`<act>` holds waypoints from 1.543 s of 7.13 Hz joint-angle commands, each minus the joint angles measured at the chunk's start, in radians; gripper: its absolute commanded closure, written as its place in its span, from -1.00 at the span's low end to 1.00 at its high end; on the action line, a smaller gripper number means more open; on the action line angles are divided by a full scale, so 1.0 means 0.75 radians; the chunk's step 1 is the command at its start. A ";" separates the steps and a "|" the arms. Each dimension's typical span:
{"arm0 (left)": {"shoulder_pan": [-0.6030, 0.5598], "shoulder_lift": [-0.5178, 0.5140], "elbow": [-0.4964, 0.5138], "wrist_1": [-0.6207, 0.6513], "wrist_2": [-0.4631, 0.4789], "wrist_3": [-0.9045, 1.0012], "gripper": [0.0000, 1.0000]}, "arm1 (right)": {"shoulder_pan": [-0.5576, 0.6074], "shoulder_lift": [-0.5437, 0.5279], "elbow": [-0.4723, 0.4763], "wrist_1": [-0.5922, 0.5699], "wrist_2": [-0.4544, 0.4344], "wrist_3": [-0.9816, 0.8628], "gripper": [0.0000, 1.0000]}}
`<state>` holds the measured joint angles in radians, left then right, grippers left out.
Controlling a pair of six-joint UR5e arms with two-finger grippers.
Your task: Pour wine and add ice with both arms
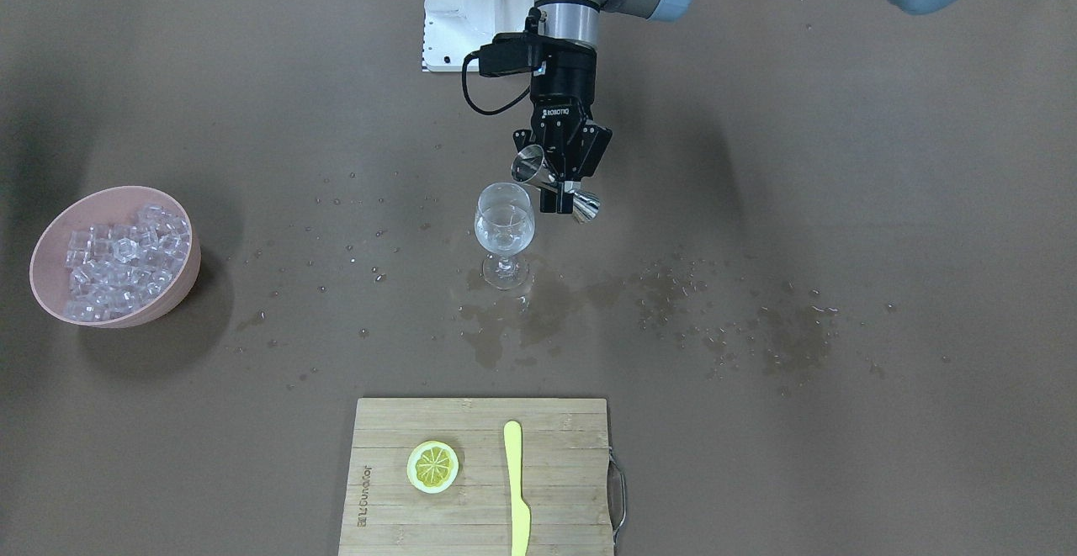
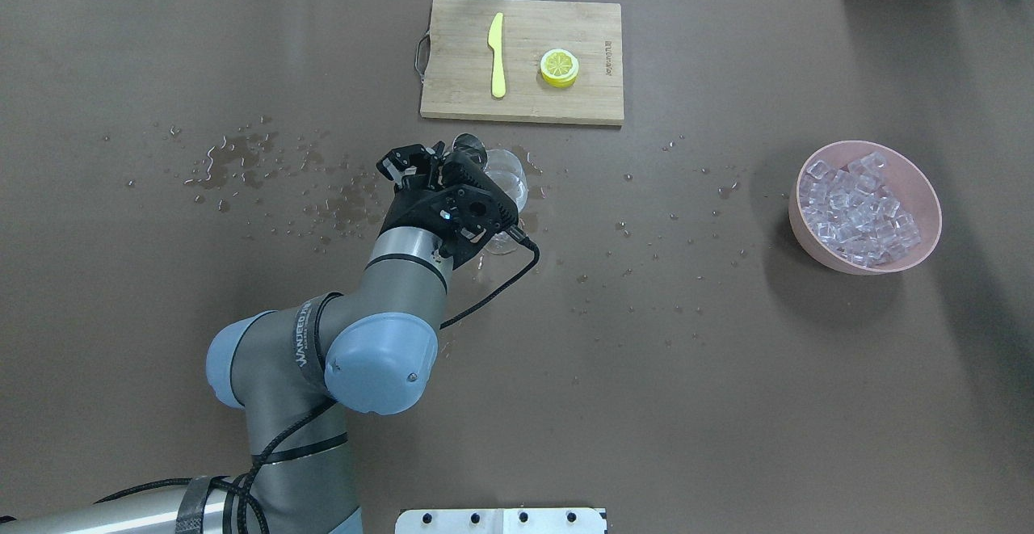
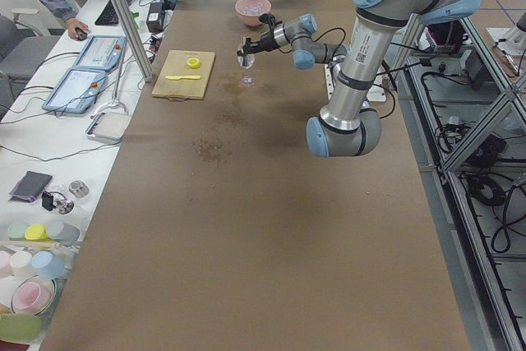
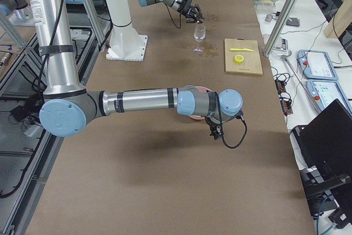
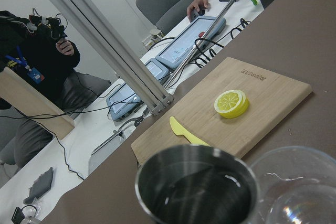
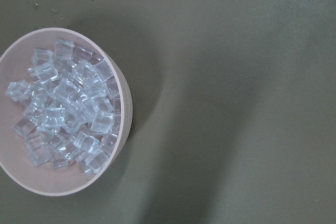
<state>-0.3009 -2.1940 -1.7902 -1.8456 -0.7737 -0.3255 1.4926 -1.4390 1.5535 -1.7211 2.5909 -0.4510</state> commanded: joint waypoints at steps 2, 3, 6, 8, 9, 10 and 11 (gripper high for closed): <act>0.002 -0.091 -0.008 0.243 0.003 0.217 1.00 | 0.000 0.000 -0.004 0.000 0.000 0.000 -1.00; 0.000 -0.091 -0.006 0.252 0.003 0.294 1.00 | 0.000 0.000 -0.004 0.002 0.000 0.000 -1.00; -0.026 -0.083 -0.002 0.252 0.005 0.413 1.00 | 0.000 0.000 -0.002 0.000 0.002 0.000 -1.00; -0.055 -0.083 0.000 0.252 0.003 0.485 1.00 | 0.000 0.000 0.001 0.002 0.002 0.000 -1.00; -0.065 -0.083 0.000 0.254 0.003 0.562 1.00 | 0.000 0.000 -0.001 0.002 0.002 0.000 -1.00; -0.071 -0.081 0.002 0.286 0.003 0.579 1.00 | 0.000 0.000 0.001 0.002 0.002 0.000 -1.00; -0.071 -0.089 0.002 0.370 0.003 0.608 1.00 | 0.000 0.000 0.001 0.002 0.002 0.000 -1.00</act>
<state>-0.3514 -2.2569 -1.7893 -1.6241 -0.7716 0.1018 1.4926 -1.4389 1.5534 -1.7196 2.5924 -0.4510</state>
